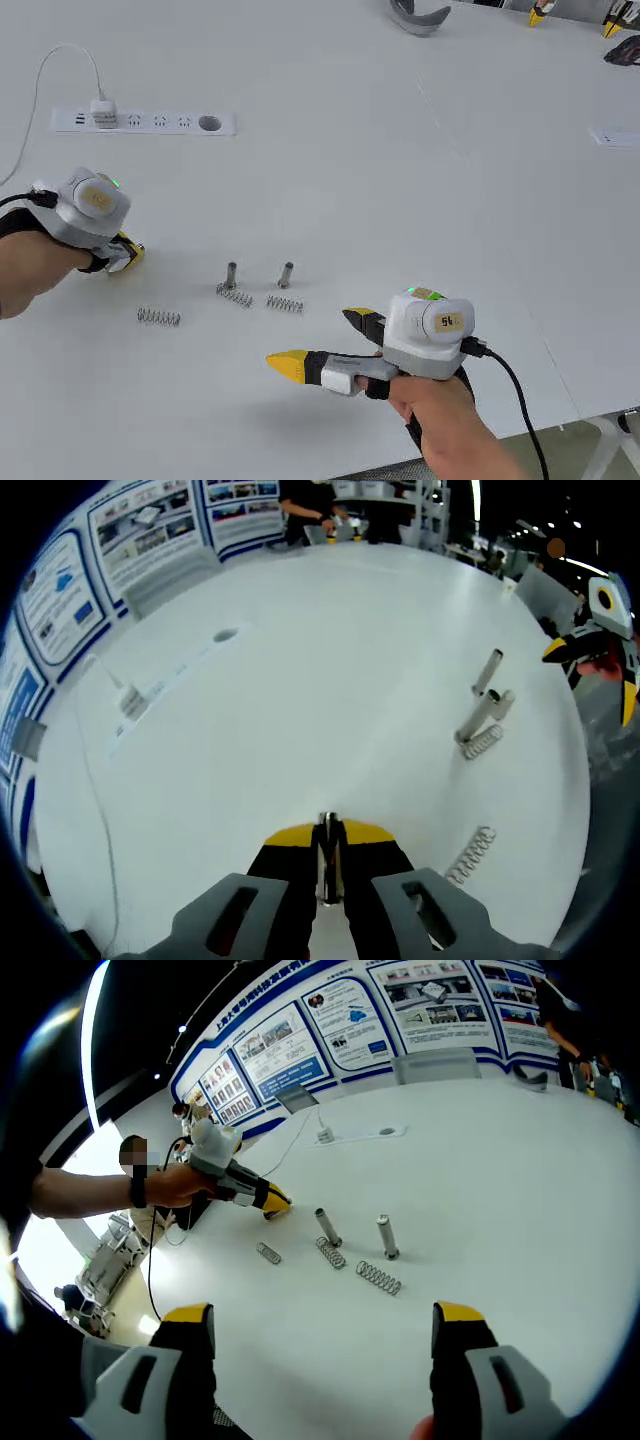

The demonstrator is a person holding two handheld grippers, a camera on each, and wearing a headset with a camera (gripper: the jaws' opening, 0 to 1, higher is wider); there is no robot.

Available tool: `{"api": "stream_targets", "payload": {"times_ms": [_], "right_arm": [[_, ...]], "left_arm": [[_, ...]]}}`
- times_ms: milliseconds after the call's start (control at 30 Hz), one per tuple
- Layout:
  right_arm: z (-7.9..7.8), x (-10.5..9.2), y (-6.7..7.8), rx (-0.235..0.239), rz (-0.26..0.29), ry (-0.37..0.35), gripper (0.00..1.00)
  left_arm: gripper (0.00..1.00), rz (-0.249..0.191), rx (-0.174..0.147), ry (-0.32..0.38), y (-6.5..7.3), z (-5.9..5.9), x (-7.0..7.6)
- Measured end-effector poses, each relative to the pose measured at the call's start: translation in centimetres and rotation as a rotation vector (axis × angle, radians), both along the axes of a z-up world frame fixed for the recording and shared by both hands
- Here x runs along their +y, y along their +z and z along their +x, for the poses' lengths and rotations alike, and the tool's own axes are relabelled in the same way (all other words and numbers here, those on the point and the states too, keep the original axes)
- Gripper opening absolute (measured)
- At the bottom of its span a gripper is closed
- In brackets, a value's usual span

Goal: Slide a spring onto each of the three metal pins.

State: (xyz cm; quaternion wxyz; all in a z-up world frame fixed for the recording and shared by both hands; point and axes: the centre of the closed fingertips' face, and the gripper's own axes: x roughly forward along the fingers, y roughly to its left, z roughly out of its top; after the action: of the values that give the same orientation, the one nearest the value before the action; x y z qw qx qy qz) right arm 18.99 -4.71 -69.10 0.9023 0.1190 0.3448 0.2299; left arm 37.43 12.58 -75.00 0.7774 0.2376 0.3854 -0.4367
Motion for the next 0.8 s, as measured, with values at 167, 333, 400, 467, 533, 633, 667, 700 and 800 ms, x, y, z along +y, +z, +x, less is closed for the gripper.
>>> {"api": "stream_targets", "payload": {"times_ms": [167,333,400,467,533,633,667,700,800], "right_arm": [[0.0,0.4,0.0,-0.001,0.002,0.006,0.91],[-0.2,0.5,0.0,0.000,-0.001,0.016,0.91],[-0.3,0.5,0.0,-0.001,-0.003,0.016,0.91],[-0.3,0.5,0.1,-0.001,-0.003,0.016,0.91],[-0.2,0.4,0.1,-0.003,-0.003,0.015,0.91],[-0.2,0.5,0.3,-0.006,-0.003,0.014,0.91],[-0.2,0.5,0.3,-0.006,-0.003,0.014,0.90],[-0.2,0.4,0.3,-0.006,-0.003,0.013,0.90],[-0.2,0.4,0.4,-0.008,-0.005,0.012,0.89]], "left_arm": [[0.08,-0.038,0.017,0.047,0.6,-0.6,0.6],[0.07,-0.055,0.009,0.073,1.2,-1.0,1.3],[0.07,-0.064,0.006,0.086,1.5,-1.2,1.6],[0.07,-0.078,0.010,0.103,1.7,-1.3,1.9],[0.07,-0.085,0.009,0.113,1.8,-1.5,2.1],[0.07,-0.090,0.004,0.123,2.0,-1.6,2.4],[0.07,-0.093,0.004,0.127,2.1,-1.7,2.5],[0.07,-0.095,0.002,0.131,2.1,-1.7,2.6],[0.07,-0.099,-0.001,0.140,2.2,-1.7,2.8]]}}
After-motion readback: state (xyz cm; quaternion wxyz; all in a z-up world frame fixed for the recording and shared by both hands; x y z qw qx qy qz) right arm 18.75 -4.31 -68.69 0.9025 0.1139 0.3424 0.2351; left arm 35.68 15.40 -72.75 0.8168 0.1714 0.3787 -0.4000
